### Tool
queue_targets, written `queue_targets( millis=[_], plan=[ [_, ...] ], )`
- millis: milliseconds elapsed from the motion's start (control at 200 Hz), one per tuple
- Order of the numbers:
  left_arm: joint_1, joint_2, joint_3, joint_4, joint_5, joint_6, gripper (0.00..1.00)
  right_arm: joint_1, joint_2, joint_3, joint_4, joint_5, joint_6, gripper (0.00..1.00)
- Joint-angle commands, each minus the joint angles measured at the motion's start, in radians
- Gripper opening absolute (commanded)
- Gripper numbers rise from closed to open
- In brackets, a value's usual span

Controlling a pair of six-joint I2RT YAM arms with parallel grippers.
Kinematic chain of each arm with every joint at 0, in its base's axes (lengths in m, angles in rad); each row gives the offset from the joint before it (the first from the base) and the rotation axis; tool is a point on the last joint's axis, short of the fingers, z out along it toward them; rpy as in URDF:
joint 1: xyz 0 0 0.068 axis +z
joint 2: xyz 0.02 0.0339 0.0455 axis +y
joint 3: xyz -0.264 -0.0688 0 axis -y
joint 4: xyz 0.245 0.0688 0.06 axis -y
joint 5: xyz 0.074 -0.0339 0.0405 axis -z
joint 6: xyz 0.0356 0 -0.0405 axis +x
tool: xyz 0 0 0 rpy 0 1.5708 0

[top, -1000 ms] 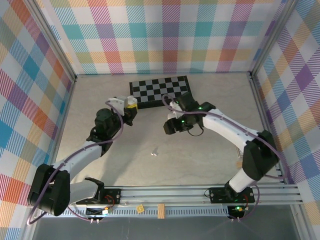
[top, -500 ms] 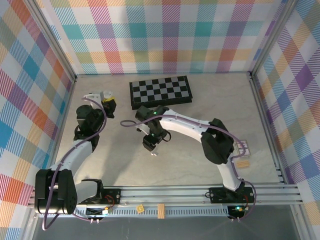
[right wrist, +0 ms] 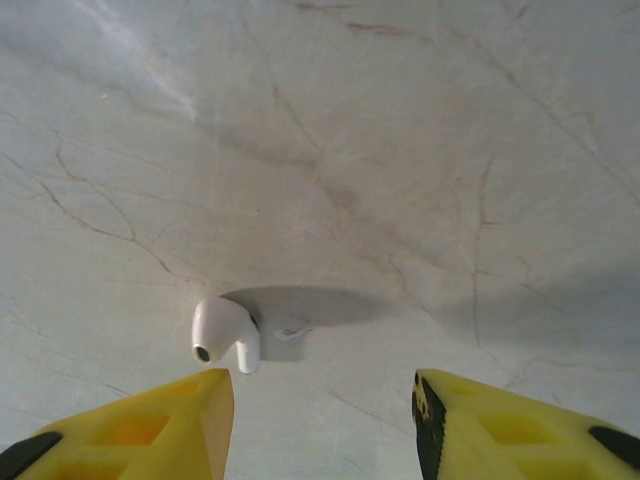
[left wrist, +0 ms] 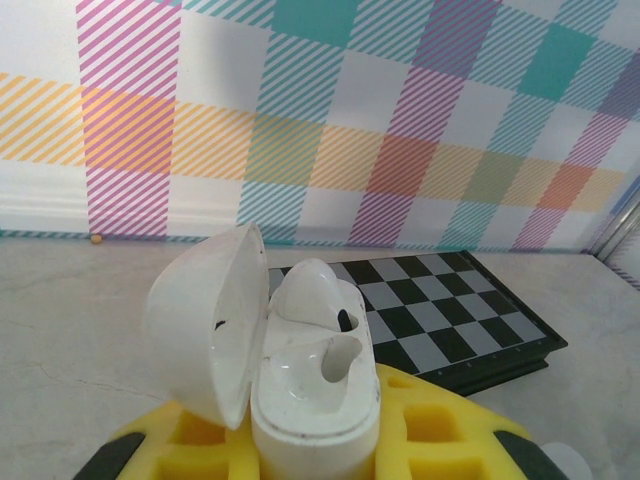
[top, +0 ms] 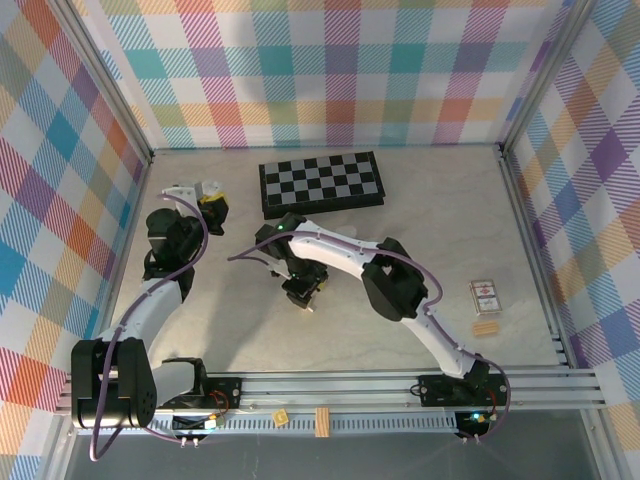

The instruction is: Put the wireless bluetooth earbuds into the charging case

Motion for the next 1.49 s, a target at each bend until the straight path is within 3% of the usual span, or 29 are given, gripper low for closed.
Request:
queue_targets(
  millis=[0, 545, 1095, 1320, 1490],
  plan=[
    [0.013, 0.005, 0.031, 0.028, 0.036, -0.008, 0.11, 0.021, 0.023, 0.067, -0.099, -0.031, 0.02, 0.5],
    [0.013, -0.013, 0.023, 0.03, 0.054, -0.013, 0.12, 0.055, 0.104, 0.164, -0.135, -0.064, 0.047, 0.42],
    [0.012, -0.026, 0.016, 0.032, 0.086, -0.007, 0.12, 0.055, 0.192, 0.211, -0.162, -0.025, 0.089, 0.27],
    [0.011, -0.023, 0.0, 0.057, 0.098, -0.008, 0.13, 0.053, 0.158, 0.197, -0.138, -0.009, 0.113, 0.18],
    [0.001, -0.025, -0.024, 0.077, 0.105, -0.018, 0.14, 0.036, -0.009, -0.003, 0.017, -0.003, 0.177, 0.16]
  ],
)
